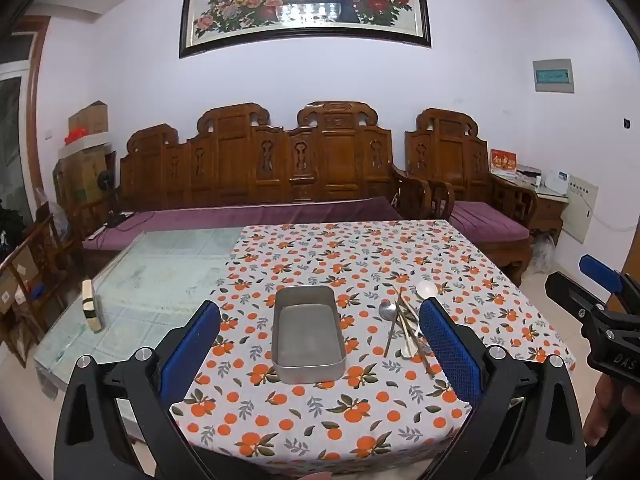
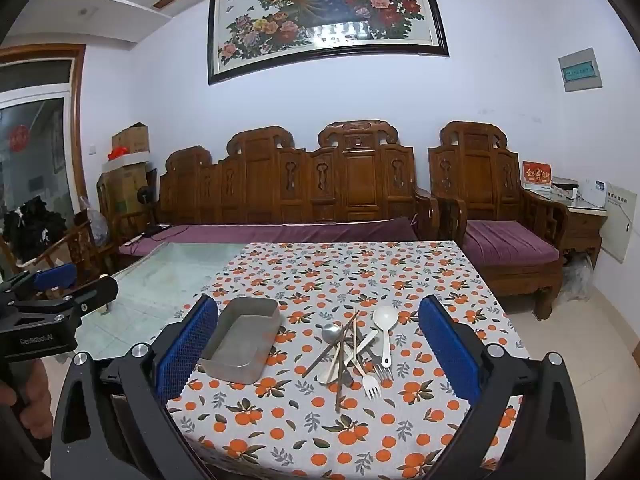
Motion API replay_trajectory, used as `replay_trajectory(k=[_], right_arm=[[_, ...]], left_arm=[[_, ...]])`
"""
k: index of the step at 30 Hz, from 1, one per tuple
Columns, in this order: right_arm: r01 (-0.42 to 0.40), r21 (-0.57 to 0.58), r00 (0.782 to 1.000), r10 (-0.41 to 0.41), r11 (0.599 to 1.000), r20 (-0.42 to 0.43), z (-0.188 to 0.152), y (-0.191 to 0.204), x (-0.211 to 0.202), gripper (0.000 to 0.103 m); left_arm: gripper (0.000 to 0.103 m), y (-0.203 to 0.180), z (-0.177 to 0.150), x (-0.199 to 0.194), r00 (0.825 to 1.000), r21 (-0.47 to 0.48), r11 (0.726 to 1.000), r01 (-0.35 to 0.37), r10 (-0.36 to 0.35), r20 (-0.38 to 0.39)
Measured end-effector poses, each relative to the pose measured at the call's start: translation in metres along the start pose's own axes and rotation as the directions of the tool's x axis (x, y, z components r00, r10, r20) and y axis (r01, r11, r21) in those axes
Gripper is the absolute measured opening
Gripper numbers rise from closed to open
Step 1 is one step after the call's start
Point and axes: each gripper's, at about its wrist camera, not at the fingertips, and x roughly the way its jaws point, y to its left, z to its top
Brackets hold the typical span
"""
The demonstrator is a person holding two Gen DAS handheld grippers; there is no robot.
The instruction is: Organize utensils
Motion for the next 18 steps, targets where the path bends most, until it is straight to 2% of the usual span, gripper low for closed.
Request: replay_trajectory(k=[18], right_arm=[[-0.003, 0.0, 1.0, 0.003, 1.0, 0.007, 0.0036, 0.0004, -0.0025, 0.1]], left_arm=[[0.096, -0.0052, 0.0052, -0.0078, 1.0, 0.011, 1.0, 0.007, -0.007, 0.014]])
